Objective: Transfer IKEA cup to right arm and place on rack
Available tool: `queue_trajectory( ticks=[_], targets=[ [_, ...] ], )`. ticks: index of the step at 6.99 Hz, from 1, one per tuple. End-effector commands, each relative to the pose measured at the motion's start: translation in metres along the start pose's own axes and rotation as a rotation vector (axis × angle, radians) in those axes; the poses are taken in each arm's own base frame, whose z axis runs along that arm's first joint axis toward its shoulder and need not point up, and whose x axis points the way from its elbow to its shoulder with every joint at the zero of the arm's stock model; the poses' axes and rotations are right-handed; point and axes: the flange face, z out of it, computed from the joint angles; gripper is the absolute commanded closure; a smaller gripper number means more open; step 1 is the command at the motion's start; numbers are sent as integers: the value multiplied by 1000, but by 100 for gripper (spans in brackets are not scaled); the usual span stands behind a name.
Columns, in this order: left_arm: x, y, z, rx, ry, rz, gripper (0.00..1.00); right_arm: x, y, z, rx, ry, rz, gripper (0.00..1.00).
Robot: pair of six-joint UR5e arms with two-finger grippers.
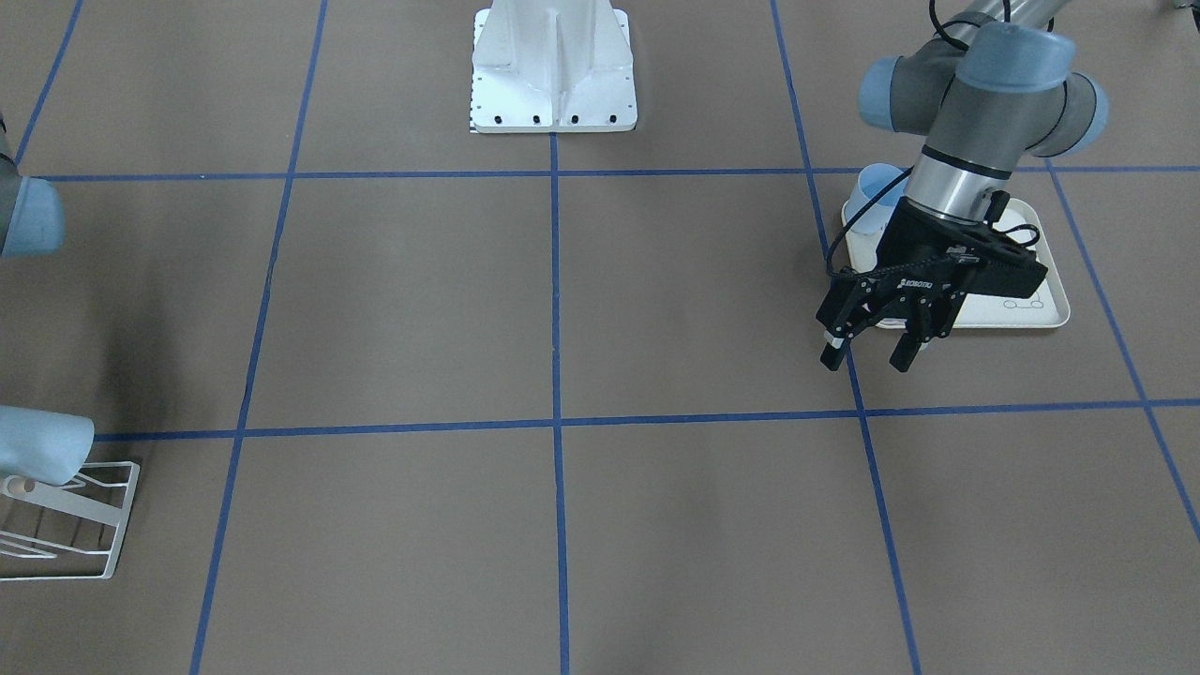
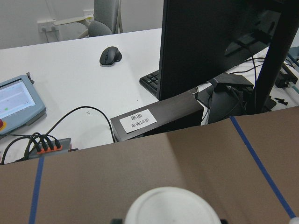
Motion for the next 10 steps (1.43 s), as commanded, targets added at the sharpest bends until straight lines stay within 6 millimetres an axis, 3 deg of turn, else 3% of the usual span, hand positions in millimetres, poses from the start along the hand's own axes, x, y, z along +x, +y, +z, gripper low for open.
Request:
queue_trajectory(
  ticks=[1, 2, 3, 5, 6, 8, 10],
  targets=[
    [-1, 0, 0, -1, -2, 0, 0, -7, 10, 4, 10, 10, -13, 76],
    [-7, 3, 1, -5, -10, 0, 0, -9, 14, 6, 12, 15, -18, 50],
    [-14, 3, 2, -6, -22, 38, 0, -10, 16, 6, 19, 18, -20, 0],
    [-59, 13, -6, -25, -81, 179, 0, -17, 23, 8, 27, 21, -30, 0],
    [-102, 19, -18, -45, -136, 253, 0, -20, 22, 6, 31, 15, -28, 0],
    [-144, 34, -39, -97, -180, 312, 0, -34, 13, -1, 44, -11, -26, 0],
    [-156, 42, -44, -129, -187, 298, 0, -30, 15, -2, 48, -22, -24, 0]
  ],
)
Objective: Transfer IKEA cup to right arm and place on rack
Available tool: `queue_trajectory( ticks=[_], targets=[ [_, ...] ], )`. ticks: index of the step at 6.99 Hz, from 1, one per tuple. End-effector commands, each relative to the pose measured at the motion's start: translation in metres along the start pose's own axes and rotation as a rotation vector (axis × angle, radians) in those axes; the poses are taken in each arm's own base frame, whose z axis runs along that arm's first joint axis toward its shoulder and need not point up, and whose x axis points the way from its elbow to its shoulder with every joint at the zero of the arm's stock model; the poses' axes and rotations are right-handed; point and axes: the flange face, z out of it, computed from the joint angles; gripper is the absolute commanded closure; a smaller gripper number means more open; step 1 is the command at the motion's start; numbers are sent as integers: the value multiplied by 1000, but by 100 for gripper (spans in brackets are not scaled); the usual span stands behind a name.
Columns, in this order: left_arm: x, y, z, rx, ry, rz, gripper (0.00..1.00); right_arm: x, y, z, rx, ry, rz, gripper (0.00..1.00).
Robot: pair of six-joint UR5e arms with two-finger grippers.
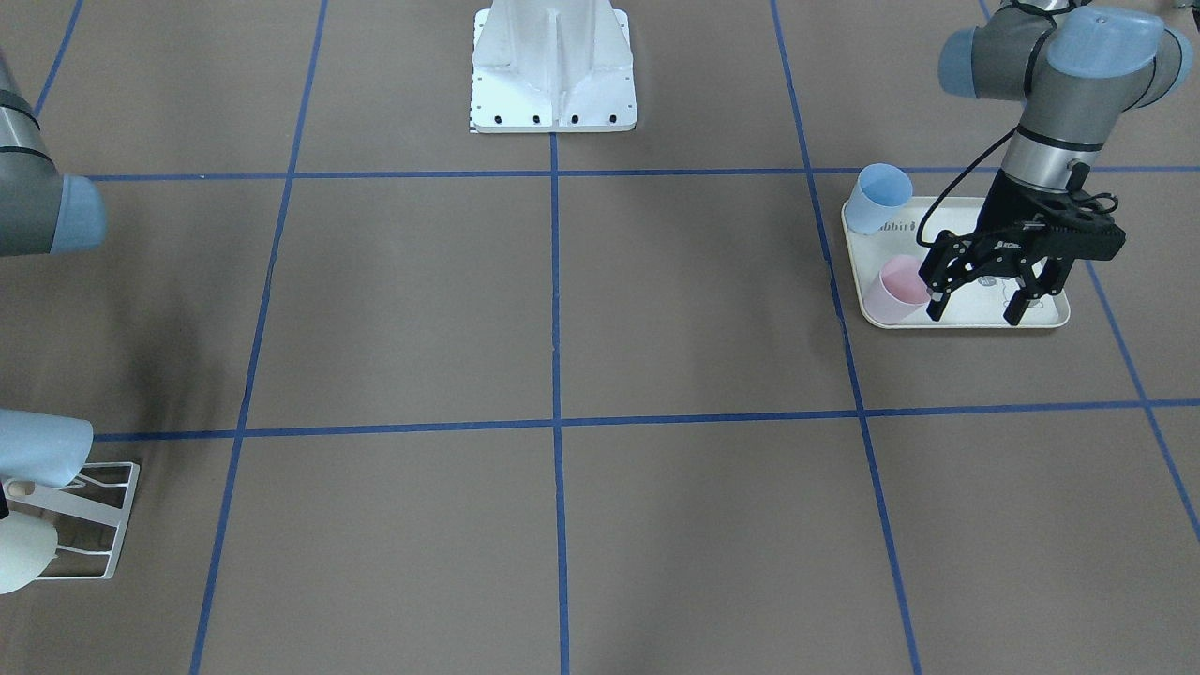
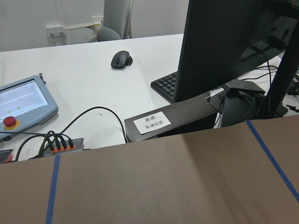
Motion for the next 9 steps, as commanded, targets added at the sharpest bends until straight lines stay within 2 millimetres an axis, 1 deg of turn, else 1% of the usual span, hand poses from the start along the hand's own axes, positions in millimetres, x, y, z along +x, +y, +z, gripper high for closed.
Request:
queue_trajectory(
  ticks=[1, 2, 4, 6, 7, 8, 9],
  targets=[
    [-9, 9, 4, -25, -11, -6, 0, 8, 2, -4, 26, -34, 9, 0],
    [-14, 11, 10, -33, -22, 0, 0, 10, 4, -5, 32, -43, 8, 0],
    [-16, 11, 11, -33, -26, -3, 0, 10, 5, -5, 31, -44, 8, 0],
    [-12, 10, 6, -28, -15, 0, 0, 10, 5, -5, 34, -47, 8, 0],
    [-16, 12, 11, -37, -24, -2, 0, 9, 4, -6, 35, -51, 8, 0],
    [-29, 9, 14, -71, -47, 22, 0, 3, 1, -6, 31, -62, 5, 0],
    [-68, -10, 5, -175, -94, 40, 0, -8, 0, -8, 9, -88, 2, 0]
  ],
)
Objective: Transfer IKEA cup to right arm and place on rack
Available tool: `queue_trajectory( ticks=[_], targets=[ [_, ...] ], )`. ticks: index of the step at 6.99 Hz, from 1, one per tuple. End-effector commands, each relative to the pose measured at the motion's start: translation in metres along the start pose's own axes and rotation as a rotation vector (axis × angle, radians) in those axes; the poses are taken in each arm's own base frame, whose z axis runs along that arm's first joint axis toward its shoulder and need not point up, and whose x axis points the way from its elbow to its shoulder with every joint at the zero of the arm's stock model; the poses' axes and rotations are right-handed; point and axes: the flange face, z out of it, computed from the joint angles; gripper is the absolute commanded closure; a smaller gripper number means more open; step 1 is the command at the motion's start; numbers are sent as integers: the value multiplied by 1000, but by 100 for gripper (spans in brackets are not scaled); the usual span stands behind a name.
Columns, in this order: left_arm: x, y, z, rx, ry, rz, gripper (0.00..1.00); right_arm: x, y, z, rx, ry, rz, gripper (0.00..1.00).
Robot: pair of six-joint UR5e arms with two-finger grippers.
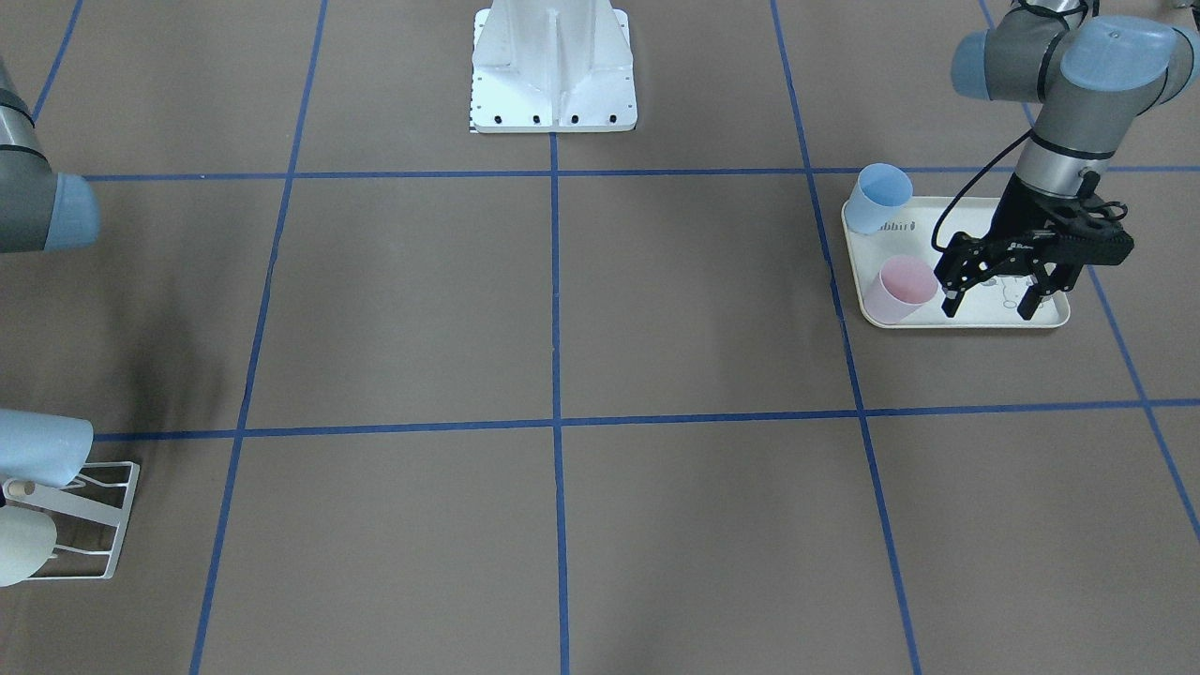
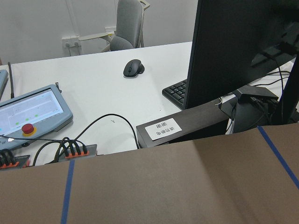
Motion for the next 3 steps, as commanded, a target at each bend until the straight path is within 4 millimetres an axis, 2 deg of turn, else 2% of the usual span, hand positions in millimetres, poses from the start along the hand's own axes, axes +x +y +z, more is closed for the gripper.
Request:
queue_trajectory(
  ticks=[1, 3],
  targets=[
    [-46, -20, -15, -172, -30, -12, 0, -24, -1, -8, -89, -83, -3, 0],
    [-30, -10, -13, -343, 88, -78, 0, -29, -15, -26, -190, -154, 1, 0]
  ],
)
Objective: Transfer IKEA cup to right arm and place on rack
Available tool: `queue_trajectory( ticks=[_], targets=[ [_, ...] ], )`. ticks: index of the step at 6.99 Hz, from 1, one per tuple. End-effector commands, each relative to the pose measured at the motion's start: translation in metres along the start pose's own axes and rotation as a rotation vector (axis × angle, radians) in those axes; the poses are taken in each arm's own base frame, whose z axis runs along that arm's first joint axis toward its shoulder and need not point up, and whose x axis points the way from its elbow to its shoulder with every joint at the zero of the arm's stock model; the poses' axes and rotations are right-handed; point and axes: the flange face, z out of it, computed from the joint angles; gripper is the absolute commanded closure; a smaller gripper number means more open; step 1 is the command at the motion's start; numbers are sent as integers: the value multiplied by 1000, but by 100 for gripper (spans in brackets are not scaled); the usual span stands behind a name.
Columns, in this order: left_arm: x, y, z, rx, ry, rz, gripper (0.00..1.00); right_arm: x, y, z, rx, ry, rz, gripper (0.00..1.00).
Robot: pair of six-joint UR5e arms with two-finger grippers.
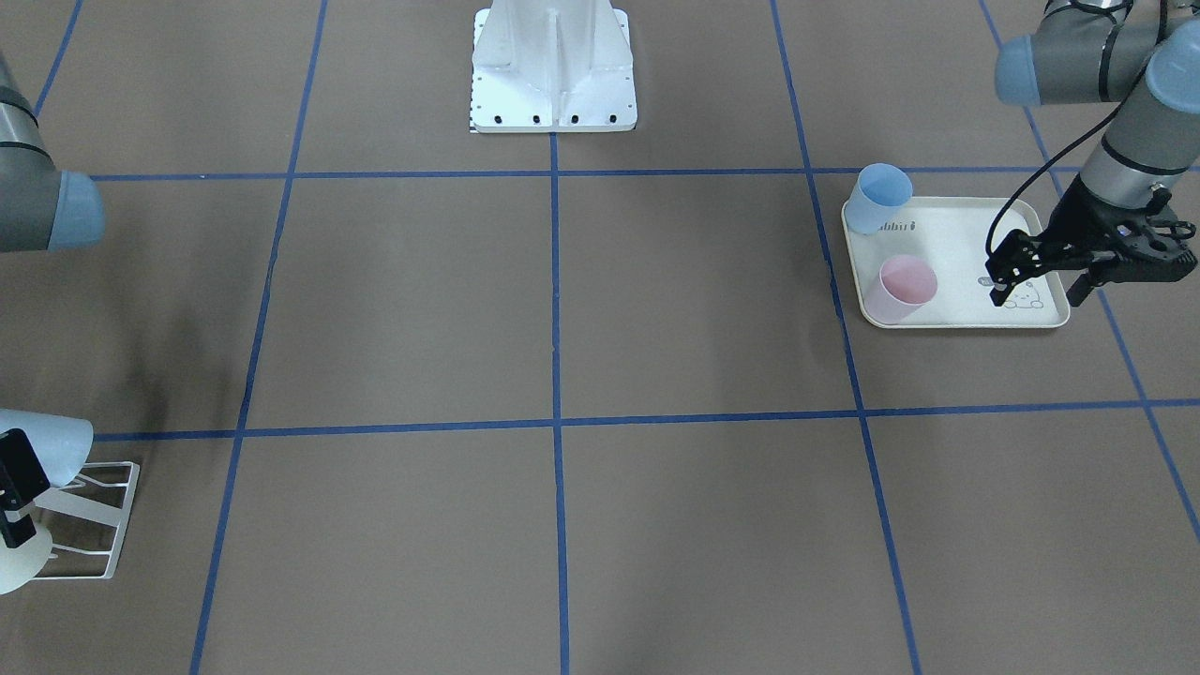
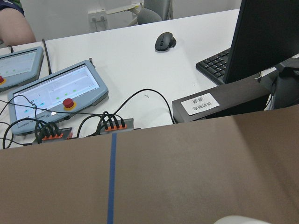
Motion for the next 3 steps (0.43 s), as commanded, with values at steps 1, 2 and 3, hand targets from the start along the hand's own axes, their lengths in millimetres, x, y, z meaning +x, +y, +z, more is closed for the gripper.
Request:
queue_trajectory(
  ticks=[1, 2, 3],
  targets=[
    [14, 5, 0, -155, 109, -62, 0, -23, -28, -32, -135, -46, 22, 0],
    [18, -1, 6, -164, 103, -123, 0, -45, -38, -57, -161, -29, 16, 0],
    [13, -2, 18, -181, 95, -143, 0, -61, -42, -81, -175, -16, 18, 0]
  ],
)
